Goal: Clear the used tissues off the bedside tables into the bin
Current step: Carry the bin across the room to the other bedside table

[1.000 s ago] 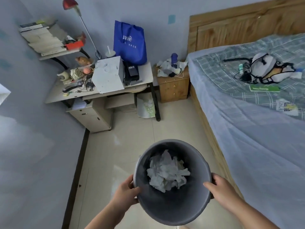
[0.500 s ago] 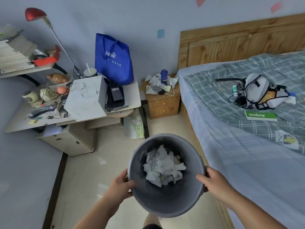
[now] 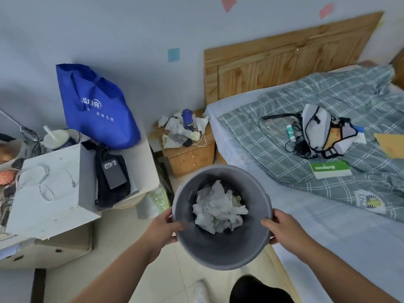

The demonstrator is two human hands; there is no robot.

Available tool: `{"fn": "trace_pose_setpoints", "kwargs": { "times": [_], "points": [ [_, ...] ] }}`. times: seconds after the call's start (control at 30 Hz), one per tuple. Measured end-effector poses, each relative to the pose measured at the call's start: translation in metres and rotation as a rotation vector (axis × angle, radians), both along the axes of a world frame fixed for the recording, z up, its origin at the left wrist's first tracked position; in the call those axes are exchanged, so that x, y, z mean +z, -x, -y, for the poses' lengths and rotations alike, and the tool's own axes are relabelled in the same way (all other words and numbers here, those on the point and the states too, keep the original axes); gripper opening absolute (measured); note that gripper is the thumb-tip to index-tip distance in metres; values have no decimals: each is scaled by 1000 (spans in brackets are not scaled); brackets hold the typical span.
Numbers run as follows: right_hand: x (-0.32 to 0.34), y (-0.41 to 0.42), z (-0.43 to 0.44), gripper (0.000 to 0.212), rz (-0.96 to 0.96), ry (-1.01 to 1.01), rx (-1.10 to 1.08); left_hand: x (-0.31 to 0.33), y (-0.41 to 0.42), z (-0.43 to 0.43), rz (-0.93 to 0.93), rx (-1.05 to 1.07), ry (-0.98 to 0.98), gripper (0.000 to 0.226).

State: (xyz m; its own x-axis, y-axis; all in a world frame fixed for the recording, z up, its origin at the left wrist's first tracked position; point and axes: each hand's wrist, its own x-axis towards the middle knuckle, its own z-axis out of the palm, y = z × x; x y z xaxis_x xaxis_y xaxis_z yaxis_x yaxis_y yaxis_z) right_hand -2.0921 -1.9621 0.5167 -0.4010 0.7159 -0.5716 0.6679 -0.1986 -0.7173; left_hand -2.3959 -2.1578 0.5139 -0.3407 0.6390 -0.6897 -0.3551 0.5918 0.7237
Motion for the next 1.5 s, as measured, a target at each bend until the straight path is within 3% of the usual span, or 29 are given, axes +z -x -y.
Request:
{"fn": "trace_pose_setpoints", "kwargs": {
  "times": [0.13, 0.47, 0.73, 0.97, 1.07, 1.2, 1.33, 1.5],
  "points": [
    [-7, 28, -58, 8, -2, 1, 3, -4, 27, -62, -4, -11, -7, 50],
    [-65, 119, -205, 13, 12, 137, 154, -48, 73, -166, 9, 192, 120, 58],
    [-121, 201, -269, 16, 33, 206, 46, -114, 109, -211, 73, 436, 246, 50],
    [-277, 253, -289, 34, 121, 251, -178, -261, 155, -259, 93, 514, 358, 44],
    [-348, 275, -291, 14, 145, 283, -266, -331, 174, -276, 117, 493, 382, 48],
    [-441, 297, -300, 15, 144, 288, -280, -415, 197, -292, 108, 501, 404, 51],
    [-517, 311, -307, 2, 142, 299, -288, -486, 213, -302, 57, 512, 420, 47],
    [-592, 326, -312, 18, 140, 310, -252, -551, 230, -305, 27, 509, 446, 43]
  ]
}}
